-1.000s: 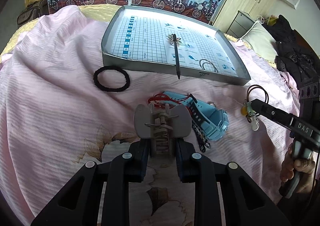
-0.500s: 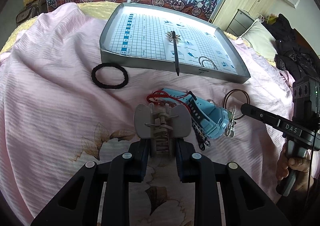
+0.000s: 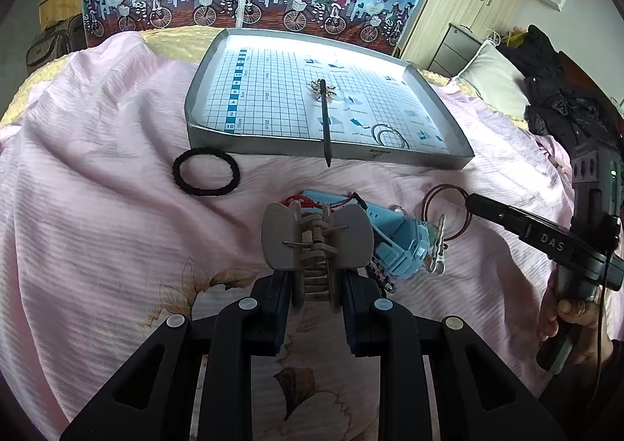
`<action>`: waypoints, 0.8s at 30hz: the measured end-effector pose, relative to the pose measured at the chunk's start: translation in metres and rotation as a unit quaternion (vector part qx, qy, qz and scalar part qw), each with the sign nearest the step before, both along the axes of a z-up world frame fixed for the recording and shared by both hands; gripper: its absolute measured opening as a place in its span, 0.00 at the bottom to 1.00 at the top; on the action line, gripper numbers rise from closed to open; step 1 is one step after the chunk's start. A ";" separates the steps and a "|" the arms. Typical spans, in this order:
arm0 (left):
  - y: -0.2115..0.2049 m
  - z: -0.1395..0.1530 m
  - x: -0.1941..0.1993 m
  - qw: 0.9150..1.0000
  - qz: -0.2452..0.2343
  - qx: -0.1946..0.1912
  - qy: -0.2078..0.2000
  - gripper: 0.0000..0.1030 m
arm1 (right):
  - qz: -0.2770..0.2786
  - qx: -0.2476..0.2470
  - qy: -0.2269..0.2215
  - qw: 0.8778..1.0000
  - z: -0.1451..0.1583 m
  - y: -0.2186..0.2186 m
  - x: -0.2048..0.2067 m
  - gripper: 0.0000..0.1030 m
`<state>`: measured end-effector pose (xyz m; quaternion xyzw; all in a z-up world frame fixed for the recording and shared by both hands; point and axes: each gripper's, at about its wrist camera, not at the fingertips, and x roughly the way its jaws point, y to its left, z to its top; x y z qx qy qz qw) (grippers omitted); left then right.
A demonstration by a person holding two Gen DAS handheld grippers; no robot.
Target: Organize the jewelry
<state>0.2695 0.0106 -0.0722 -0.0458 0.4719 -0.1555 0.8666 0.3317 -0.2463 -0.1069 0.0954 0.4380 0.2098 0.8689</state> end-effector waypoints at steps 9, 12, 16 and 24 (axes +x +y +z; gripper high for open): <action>0.000 -0.011 0.006 1.000 -0.001 0.001 0.030 0.19 | -0.027 -0.006 0.026 0.999 -0.010 -0.010 0.006 0.38; 0.001 -0.015 0.006 0.999 0.000 -0.001 0.039 0.19 | -0.029 -0.004 0.032 0.999 -0.016 -0.011 0.009 0.38; 0.001 -0.014 0.005 0.999 0.000 0.000 0.038 0.19 | -0.017 -0.006 0.031 0.999 -0.023 -0.006 0.014 0.05; 0.000 -0.001 -0.001 1.000 -0.001 -0.006 -0.002 0.19 | -0.025 -0.019 -0.072 0.997 0.012 -0.008 0.002 0.03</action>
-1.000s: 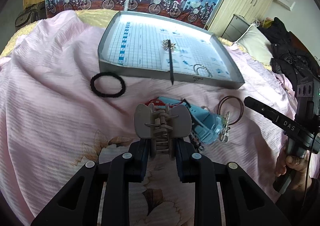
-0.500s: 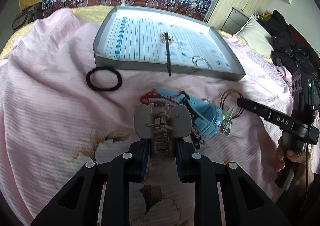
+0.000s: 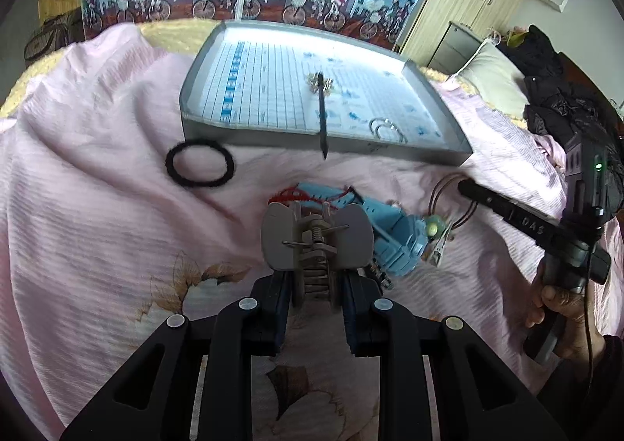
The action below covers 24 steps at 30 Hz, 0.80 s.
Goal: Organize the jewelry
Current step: 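Place the claw clip in the tray with the left gripper while the right places the hair tie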
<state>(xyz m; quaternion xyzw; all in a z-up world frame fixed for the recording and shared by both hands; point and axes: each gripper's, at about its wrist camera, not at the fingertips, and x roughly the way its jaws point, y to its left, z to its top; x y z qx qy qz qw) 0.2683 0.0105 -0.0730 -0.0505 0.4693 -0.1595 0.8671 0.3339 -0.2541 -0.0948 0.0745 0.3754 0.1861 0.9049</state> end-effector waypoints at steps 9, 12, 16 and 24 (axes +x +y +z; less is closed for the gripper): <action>-0.002 0.015 0.001 0.999 0.005 -0.020 -0.032 0.19 | 0.002 0.000 -0.074 0.997 0.038 -0.002 -0.009 0.03; 0.002 0.026 0.015 0.998 0.016 -0.033 -0.049 0.19 | 0.000 0.000 -0.080 0.997 0.040 -0.002 0.001 0.03; 0.002 0.037 0.040 0.996 0.036 -0.044 -0.068 0.19 | -0.005 0.019 -0.098 0.995 0.050 -0.005 0.019 0.03; 0.007 0.027 0.110 0.992 0.077 -0.067 -0.069 0.19 | -0.019 0.037 -0.093 0.995 0.038 -0.005 0.062 0.03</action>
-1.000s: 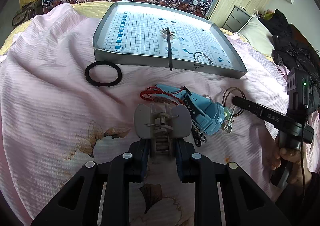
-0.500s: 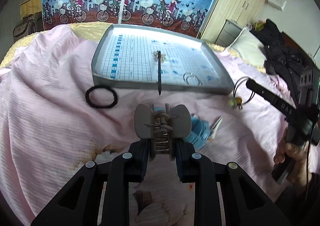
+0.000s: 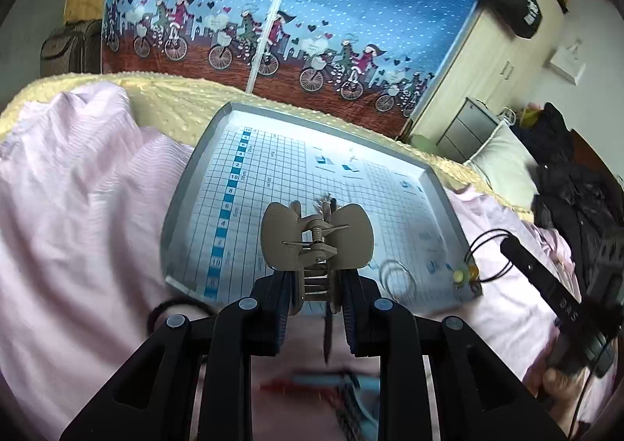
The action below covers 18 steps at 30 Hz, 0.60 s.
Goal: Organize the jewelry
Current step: 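Place the claw clip in the tray with the left gripper while the right places the hair tie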
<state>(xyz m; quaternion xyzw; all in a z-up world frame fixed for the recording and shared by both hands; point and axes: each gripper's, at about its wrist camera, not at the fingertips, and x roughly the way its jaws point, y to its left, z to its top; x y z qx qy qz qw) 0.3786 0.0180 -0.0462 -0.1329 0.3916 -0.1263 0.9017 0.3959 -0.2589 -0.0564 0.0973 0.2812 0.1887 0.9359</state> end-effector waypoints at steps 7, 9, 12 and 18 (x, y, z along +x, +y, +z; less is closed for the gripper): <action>0.005 -0.029 0.021 0.999 0.010 0.017 0.026 0.19 | -0.001 0.001 0.037 0.999 -0.023 -0.002 0.008 0.05; 0.004 -0.035 0.022 0.999 0.012 0.024 0.037 0.19 | 0.000 -0.001 0.043 0.999 -0.025 -0.001 0.008 0.05; 0.000 -0.037 0.021 0.998 0.014 0.035 0.045 0.20 | 0.005 -0.003 0.055 0.998 -0.027 0.001 0.008 0.05; -0.006 -0.031 0.015 0.998 0.013 0.037 0.041 0.55 | 0.014 -0.008 0.061 0.998 -0.026 0.005 0.005 0.40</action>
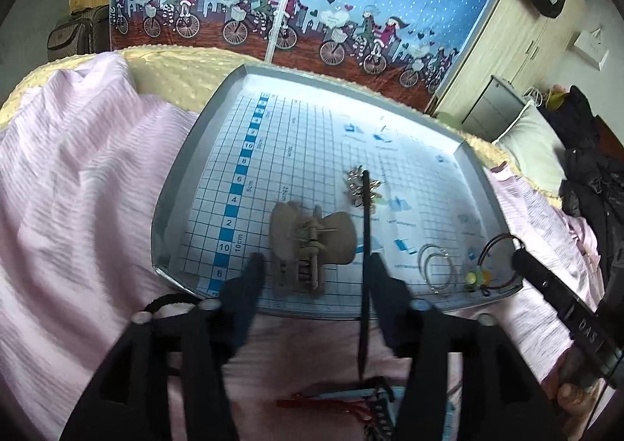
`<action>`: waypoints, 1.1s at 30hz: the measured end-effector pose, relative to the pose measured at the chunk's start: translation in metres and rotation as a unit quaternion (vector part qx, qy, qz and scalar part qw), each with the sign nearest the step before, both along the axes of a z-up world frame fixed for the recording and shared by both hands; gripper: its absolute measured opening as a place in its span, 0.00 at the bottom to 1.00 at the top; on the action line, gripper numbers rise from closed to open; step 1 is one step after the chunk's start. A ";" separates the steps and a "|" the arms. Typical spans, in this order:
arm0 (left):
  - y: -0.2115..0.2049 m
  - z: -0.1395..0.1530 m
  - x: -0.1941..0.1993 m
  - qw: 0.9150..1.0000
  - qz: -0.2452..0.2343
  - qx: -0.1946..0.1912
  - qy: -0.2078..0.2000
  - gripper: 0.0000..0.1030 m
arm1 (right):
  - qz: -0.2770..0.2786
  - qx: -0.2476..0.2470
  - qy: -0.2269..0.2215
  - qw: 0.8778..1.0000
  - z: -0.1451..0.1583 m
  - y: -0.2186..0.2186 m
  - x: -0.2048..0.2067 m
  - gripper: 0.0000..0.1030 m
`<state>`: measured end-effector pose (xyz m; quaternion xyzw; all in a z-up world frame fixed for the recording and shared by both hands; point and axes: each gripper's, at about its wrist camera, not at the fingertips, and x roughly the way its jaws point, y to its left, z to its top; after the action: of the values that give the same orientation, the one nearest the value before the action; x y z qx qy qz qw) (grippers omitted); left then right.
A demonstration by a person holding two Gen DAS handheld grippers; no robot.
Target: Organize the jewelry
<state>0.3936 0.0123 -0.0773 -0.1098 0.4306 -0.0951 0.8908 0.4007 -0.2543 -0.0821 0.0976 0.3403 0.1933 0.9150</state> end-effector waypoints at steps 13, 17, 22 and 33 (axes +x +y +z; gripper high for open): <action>0.006 0.070 -0.073 0.991 0.016 -0.019 -0.130 0.98 | -0.033 -0.018 -0.072 0.997 0.049 -0.007 -0.060 0.98; 0.002 0.094 -0.103 0.984 0.020 0.002 -0.179 0.98 | -0.030 -0.021 -0.117 0.992 0.069 -0.004 -0.091 1.00; -0.003 0.109 -0.151 0.975 0.012 0.032 -0.219 0.98 | -0.017 -0.037 -0.168 0.985 0.083 0.006 -0.140 1.00; 0.003 0.104 -0.245 0.968 0.038 0.052 -0.242 0.98 | -0.015 -0.047 -0.197 0.979 0.082 0.017 -0.227 1.00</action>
<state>0.1490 0.0155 0.0268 -0.0532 0.2026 -0.0623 0.9758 0.1739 -0.2374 -0.0006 0.0193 0.1609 0.1786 0.9705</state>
